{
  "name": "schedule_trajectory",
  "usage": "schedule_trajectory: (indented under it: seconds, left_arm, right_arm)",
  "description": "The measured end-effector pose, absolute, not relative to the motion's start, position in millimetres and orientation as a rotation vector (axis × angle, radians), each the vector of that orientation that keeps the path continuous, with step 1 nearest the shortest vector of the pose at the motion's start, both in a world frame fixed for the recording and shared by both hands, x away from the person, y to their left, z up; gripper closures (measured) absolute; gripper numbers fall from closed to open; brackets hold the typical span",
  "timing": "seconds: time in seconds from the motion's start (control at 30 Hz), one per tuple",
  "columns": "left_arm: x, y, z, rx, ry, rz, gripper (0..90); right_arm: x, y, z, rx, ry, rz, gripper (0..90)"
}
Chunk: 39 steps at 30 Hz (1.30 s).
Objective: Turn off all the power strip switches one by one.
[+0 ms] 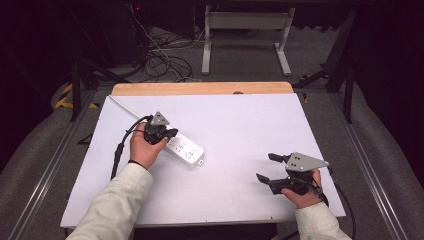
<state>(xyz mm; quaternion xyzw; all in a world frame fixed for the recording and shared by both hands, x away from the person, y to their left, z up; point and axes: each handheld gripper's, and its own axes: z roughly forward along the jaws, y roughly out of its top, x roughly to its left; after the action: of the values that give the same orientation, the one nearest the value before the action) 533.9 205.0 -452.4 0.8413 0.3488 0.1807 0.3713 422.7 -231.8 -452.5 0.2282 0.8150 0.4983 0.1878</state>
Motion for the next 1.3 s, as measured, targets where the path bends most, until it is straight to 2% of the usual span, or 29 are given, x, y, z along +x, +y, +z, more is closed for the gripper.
schedule_trajectory:
  seconds: [1.3]
  left_arm:
    - [540,202,-463,2.174,0.919,0.464,89.8]
  right_arm:
    - [422,-232,-453,0.637,2.295,1.400,21.1]
